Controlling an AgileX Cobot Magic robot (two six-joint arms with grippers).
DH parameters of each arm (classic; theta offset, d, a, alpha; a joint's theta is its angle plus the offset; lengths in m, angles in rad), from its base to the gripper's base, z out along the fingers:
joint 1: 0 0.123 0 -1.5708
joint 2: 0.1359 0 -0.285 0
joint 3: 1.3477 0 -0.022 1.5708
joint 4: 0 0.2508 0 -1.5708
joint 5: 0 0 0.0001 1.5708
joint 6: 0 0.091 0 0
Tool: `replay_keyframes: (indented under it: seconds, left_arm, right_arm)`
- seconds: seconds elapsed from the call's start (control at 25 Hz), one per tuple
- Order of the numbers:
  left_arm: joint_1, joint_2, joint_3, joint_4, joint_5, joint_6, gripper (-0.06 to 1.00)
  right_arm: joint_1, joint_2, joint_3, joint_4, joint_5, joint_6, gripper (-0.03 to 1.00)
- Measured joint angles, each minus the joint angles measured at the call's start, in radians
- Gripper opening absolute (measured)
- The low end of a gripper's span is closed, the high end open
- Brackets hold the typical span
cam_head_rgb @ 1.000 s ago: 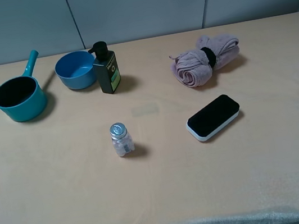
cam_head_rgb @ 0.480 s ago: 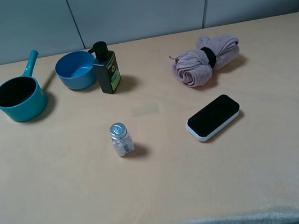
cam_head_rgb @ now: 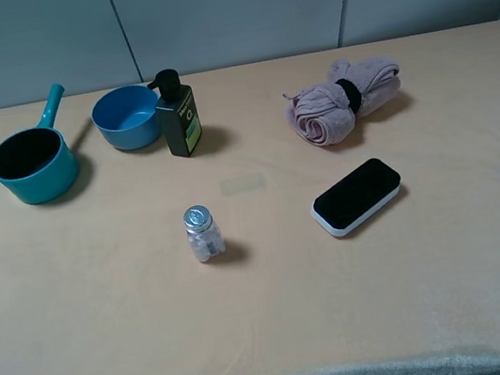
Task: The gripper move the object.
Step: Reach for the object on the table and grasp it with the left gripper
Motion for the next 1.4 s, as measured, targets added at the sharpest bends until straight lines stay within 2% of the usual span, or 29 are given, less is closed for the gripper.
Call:
replay_keyframes:
  seconds: [0.28,0.52,0.8,1.16,1.28,1.4]
  left_arm:
    - [0.000,0.013,-0.007,0.000,-0.013,0.000,0.71]
    - [0.000,0.241,-0.089,0.000,-0.056,0.000,0.71]
    - [0.000,0.589,-0.217,-0.036,-0.174,0.037,0.71]
    - [-0.001,0.970,-0.262,-0.040,-0.417,0.077,0.71]
    - [-0.034,1.067,-0.263,-0.040,-0.454,0.110,0.71]
    - [-0.114,1.156,-0.263,-0.040,-0.471,0.152,0.71]
  right_arm:
    - [0.000,0.000,0.000,0.000,0.000,0.000,0.64]
    - [0.000,0.000,0.000,0.000,0.000,0.000,0.64]
    - [0.000,0.000,0.000,0.000,0.000,0.000,0.64]
    - [0.000,0.000,0.000,0.000,0.000,0.000,0.64]
    - [0.000,0.000,0.000,0.000,0.000,0.000,0.64]
    - [0.000,0.000,0.000,0.000,0.000,0.000,0.64]
